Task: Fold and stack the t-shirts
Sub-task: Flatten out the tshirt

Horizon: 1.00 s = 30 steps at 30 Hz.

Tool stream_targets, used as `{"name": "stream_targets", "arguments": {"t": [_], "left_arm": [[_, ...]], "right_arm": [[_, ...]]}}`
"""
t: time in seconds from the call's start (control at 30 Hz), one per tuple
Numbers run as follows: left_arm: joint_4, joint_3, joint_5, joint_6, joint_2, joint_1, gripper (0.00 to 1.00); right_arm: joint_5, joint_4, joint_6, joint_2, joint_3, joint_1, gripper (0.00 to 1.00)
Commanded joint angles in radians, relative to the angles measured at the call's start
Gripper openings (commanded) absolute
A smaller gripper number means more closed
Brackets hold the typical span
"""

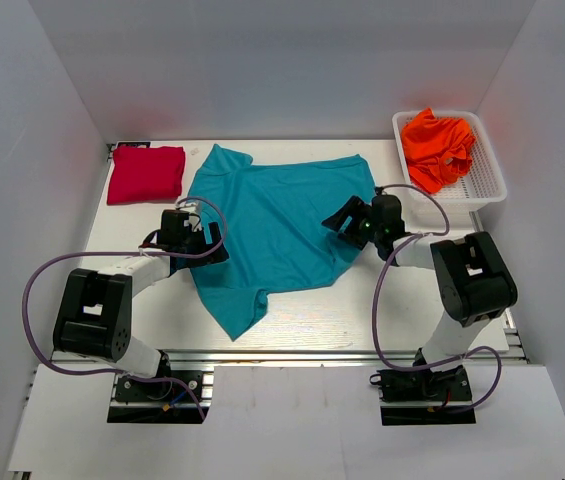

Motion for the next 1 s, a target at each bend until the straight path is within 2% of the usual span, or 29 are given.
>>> {"name": "stream_targets", "arguments": {"t": [0.0,0.2,0.37,0.5,0.6,0.7,0.73,0.8,0.97], "left_arm": [[-0.075,-0.031,-0.024,0.004,0.015,0.003,1.00],[-0.084,-0.031,-0.043,-0.005,0.033,0.003,1.00],[-0.095,-0.031,-0.052,-0.005,0.033,0.003,1.00],[-0.095,-0.031,-0.052,-0.005,0.033,0.003,1.00],[-0.095,-0.031,-0.052,-0.005,0.043,0.003,1.00],[-0.095,-0.031,-0.052,-0.005,0.043,0.003,1.00],[-0.095,-0.031,-0.052,-0.005,0.043,0.003,1.00],[-0.095,-0.031,-0.052,-0.005,0.043,0.003,1.00],[-0.095,-0.020,-0.034,-0.005,0.061,0.003,1.00]], "right_arm": [[0.087,0.085,-0.029,0.010,0.075,-0.004,0.76],[0.101,0.085,-0.113,0.073,0.182,-0.004,0.78],[0.121,-0.106,-0.230,0.137,0.347,0.005,0.78],[0.228,-0.235,-0.357,0.100,0.371,0.009,0.78],[0.306,-0.292,-0.362,0.027,0.321,0.006,0.76],[0.389,-0.382,-0.289,-0.042,0.258,-0.010,0.74],[0.459,-0.407,-0.276,-0.064,0.245,-0.013,0.72],[0.484,-0.480,-0.244,-0.096,0.230,-0.023,0.72],[0.490,-0.479,-0.176,-0.104,0.174,-0.093,0.68]]}}
